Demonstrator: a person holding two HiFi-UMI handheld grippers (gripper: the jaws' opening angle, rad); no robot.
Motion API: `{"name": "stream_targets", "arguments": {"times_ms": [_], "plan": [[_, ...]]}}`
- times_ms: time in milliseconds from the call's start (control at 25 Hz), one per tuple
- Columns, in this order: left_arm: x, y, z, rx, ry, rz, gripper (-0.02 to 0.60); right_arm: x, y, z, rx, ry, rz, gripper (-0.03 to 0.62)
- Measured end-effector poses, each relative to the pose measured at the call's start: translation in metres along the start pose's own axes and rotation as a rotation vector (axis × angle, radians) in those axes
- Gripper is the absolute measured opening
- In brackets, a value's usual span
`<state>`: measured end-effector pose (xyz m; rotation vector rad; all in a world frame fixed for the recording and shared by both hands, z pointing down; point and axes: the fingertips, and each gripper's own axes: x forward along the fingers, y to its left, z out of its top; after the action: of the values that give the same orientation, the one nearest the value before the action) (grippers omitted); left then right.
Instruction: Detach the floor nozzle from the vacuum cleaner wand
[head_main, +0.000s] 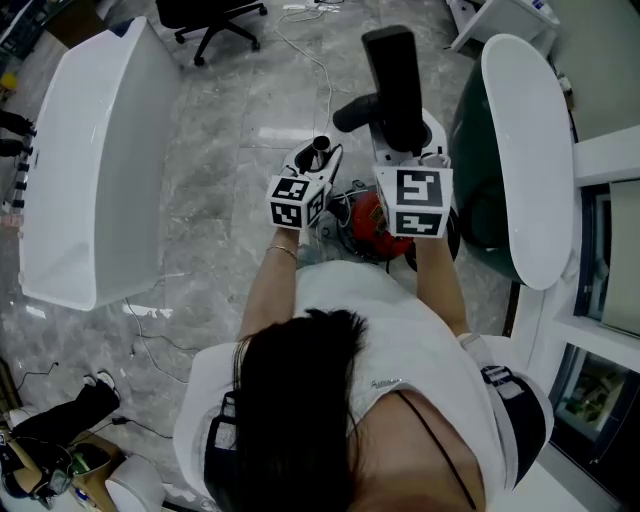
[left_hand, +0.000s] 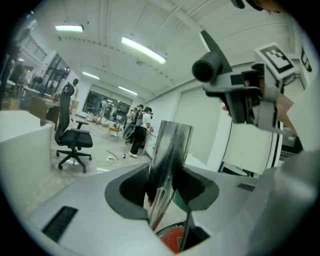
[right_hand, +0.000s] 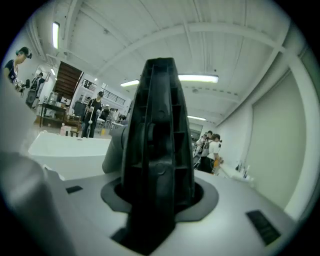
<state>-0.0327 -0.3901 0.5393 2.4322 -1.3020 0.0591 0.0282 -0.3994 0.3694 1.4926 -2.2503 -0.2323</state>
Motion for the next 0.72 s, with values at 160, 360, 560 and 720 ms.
{"name": "stream_targets", "arguments": {"times_ms": [160,360,560,720], "plan": [[-0.012,0.018,-0.006,-0.012,0.024,0.008,0.153,-0.019,-0.044,0.071,0.042,-0.157,-0.062,0.192],[-0.010,0.013,-0.005,-0.015,0.013,0.021,0.153,-0.024,-0.034,0.066,0.066,-0.152,-0.019,0.192],[-0.012,0.015,-0.003,-0.021,0.010,0.039,0.155,-0.022,-0.028,0.057,0.109,-0.130,0.006,0.192],[-0.007,0.012,-0.003,-0.040,0.012,0.063,0.155,-0.021,-0.031,0.047,0.161,-0.118,0.019,0.192]]}}
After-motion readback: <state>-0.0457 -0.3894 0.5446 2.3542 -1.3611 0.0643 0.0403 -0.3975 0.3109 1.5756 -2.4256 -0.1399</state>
